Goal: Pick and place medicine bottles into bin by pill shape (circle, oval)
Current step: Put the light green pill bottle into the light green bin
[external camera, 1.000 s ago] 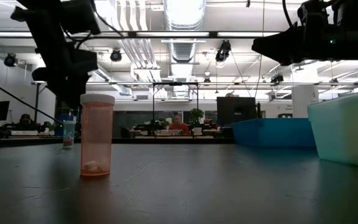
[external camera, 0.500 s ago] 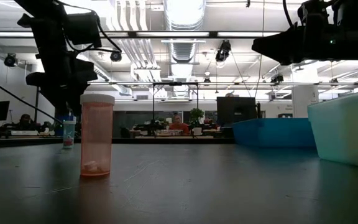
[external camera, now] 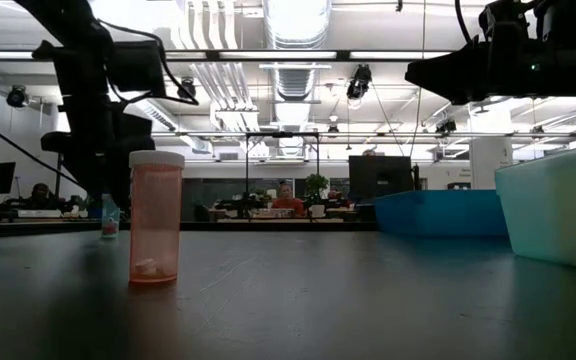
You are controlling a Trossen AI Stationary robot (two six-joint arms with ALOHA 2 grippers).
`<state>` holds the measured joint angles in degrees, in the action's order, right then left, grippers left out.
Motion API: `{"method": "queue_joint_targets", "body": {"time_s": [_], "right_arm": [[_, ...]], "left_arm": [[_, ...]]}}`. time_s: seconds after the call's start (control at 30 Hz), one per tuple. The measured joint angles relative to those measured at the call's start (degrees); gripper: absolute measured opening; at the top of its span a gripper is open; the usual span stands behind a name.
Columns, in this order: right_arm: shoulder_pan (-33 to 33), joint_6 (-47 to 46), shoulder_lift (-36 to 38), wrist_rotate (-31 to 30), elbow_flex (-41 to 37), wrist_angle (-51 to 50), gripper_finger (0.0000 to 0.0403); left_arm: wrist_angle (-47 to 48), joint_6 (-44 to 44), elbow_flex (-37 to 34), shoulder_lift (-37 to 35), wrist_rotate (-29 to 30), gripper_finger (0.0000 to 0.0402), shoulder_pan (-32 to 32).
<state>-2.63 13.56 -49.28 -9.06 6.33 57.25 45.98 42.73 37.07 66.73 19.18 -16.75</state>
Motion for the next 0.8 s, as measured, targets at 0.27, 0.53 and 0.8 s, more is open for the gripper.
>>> {"method": "queue_joint_targets", "body": {"time_s": [0.27,0.53,0.8], "right_arm": [[-0.02,-0.02,0.0,0.0,0.0,0.0,0.0219],[-0.02,-0.04,0.0,0.0,0.0,0.0,0.0219],[-0.03,-3.28,0.0,-3.04,1.76,-3.92,0.0219]], "left_arm": [[-0.07,0.05,0.08,0.67,0.17,0.016,0.0],[-0.04,-0.04,0.73,0.67,0.17,0.0088,1.23],[-0.02,-0.17,4.29,0.67,0.39,0.0103,7.52]]}}
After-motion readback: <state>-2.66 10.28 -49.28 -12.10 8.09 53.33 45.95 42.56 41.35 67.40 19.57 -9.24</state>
